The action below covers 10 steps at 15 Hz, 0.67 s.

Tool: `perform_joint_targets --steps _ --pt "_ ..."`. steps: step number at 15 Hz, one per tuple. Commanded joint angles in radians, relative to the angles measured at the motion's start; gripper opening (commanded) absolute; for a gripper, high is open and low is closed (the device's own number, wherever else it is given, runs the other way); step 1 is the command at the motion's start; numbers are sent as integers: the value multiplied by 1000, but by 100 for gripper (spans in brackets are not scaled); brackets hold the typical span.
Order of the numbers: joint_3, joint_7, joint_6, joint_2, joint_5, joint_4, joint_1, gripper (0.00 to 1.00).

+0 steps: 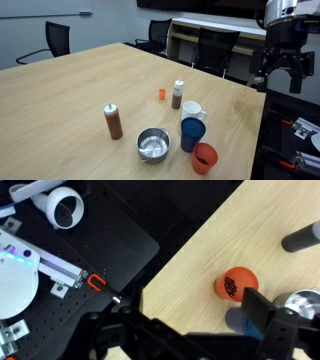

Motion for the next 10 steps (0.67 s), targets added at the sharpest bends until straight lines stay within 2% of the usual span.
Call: perform_joint_targets --steps 1,3,4,6,10 --pt "-48 -23 58 47 156 -58 -8 100" --pt "-62 -10 60 43 250 -119 -12 100" --pt "-43 -15 42 65 177 -79 -20 100" --pt "-47 -16 47 65 220 -108 -22 100" --pt "-47 -13 47 56 228 -109 -23 100"
